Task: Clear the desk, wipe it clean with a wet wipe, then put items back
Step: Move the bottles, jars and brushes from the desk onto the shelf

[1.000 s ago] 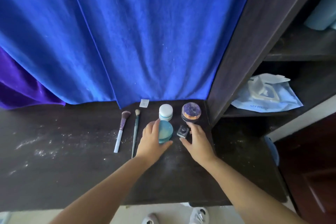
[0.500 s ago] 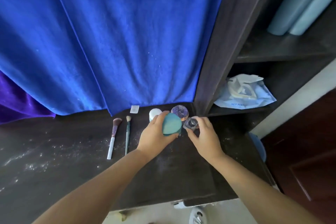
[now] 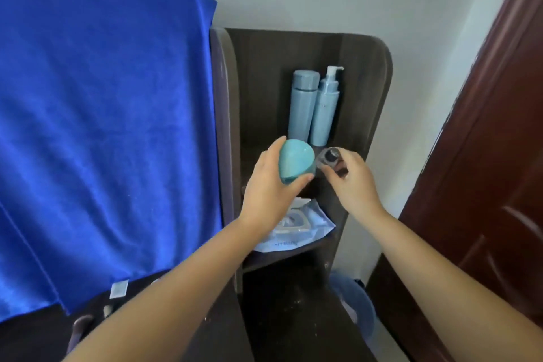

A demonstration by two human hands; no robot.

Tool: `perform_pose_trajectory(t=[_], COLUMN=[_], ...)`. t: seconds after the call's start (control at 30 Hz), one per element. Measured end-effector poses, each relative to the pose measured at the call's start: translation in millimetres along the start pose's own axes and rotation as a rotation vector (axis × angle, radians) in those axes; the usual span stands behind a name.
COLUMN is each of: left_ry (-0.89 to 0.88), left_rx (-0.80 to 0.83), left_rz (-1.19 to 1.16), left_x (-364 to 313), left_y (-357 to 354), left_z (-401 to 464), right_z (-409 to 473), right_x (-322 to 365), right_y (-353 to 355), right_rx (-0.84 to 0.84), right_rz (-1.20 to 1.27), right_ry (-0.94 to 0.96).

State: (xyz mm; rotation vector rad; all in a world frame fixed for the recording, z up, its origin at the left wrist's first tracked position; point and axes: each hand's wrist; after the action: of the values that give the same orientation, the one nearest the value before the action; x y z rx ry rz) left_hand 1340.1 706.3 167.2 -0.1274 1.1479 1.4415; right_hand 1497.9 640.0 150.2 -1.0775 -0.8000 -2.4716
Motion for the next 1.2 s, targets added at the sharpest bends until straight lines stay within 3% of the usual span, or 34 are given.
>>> perform_pose_trajectory(t=[0.17,0.33,0.53,0.67,0.77,0.87,0.93,1.0,1.07,1.2], left_ry=[0.198,0.369,0.349,0.342,0.211,-0.082,-0.205,-0.215,-0.096,0.47], left_rx=[-0.117,-0.112,-0.138,-0.108,-0.164,-0.247,-0.26,-0.25,-0.222,-0.104], left_rz=[0.045,0.102,0.236,0.2,0.238,0.249,0.254,0.285,0.327,0.433], left_x=[3.3,21.8,26.7,29.0,23.9,19.3,26.1,47.6,85.1,182.5], left_y=[-17.1,-28.8,-38.6,-39.3,-36.4,-26.9,-16.0,-1.3,17.6,69.7], left_z=[57.7,85.5,96.0,94.9,78.4,36.2,-2.9,-43.7,-83.1,-157.2], right_z=[43.3,68.7,70.8,67.7,52.5,20.1,-9.5,-41.3,-75.1,-146.0], right_x=[-12.0,-29.0,-41.6,-42.3,-38.4,-29.8,-22.5,-14.6,-10.4,-8.1], right_y=[-5.5,-23.5,-29.5,-29.4,-25.4,-26.7,-38.3,-60.1,-91.2,-167.7], right_rx=[0.075,0.152,0.097,0.058,0.016,-0.018,0.038,0.15,0.301,0.703], right_rz=[0.045,-0.064,-0.11,-0.092,-0.025,0.012,0.055,0.106,0.116,0.099], right_ry=[-0.02,-0.041,0.011,0.03,0.118,0.314,0.388,0.404,0.389,0.185])
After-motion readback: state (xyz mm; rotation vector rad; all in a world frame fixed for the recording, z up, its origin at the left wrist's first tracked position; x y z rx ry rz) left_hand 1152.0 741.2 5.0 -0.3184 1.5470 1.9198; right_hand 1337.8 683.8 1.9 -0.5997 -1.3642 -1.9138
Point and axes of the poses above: each hand's wrist, its own z-axis towards the middle knuckle, its own y-axis out of the back of the hand, x = y × z, and after that the axes turned 11 degrees about z, right-handed
